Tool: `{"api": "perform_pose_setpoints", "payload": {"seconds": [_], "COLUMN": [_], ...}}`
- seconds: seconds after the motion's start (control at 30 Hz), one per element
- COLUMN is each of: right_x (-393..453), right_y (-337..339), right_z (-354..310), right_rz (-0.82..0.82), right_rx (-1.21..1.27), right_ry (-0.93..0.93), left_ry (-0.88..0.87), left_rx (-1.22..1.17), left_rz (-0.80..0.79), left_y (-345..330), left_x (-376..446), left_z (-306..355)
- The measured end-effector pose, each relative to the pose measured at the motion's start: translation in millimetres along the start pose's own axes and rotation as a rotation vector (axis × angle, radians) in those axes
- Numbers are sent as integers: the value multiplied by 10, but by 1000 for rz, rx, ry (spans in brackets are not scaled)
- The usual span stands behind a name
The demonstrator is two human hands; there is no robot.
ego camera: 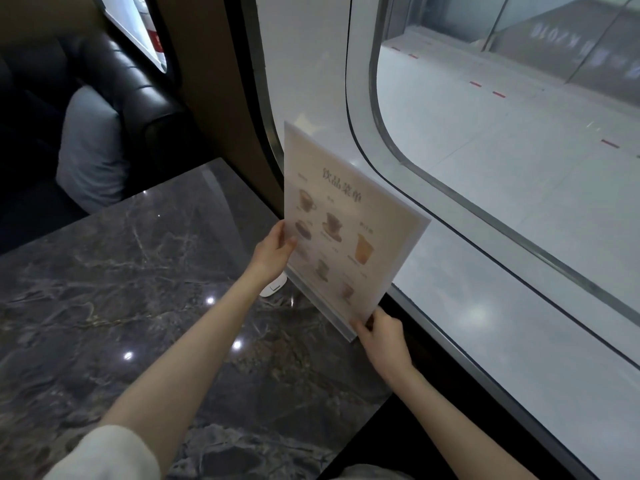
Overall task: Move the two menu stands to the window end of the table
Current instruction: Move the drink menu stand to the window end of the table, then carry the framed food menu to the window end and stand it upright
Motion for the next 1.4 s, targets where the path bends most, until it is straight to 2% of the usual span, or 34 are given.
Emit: {"api": "perform_pose_setpoints", "payload": {"seconds": [0.27,0.43,0.63,0.7,0.87,1.03,1.17,1.4], "right_x": [-124,-130,-235,-277,-323,-362,-557,-1261], "right_y": [-22,-49,-264,-346,-553,-745,-944,-1407], "right_z": [98,186,98,-64,-781,-1666,-2319,-3294], "right_rz": [-32,-83,-216,-247,-315,-294,-288,-287], "right_rx": [-131,-151,108,142,90,-77,-94,-99], "right_ry": [-65,-141,-258,-243,-19,259,428,667], "left_ry": [-24,49,122,141,72,-47,-112,-177], "left_rx": [27,57,127,215,379,562,698,726], "left_rz": [-1,12,48,39,104,295,450,722], "left_y": [-57,-18,114,199,600,1153,1657,2621], "left_x": [-81,-153,-437,-572,-943,-1442,-1882,-2910], "left_z": [25,-136,-382,-435,-423,-293,-178,-164]}}
Point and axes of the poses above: each hand's wrist, its own x-axis towards the middle knuckle, its own y-axis out of the back of the hand, z = x × y, the point moved 8 cm from there along x, towards the middle knuckle, and after that the axes turned 15 degrees about -x, right-handed, at the moved point
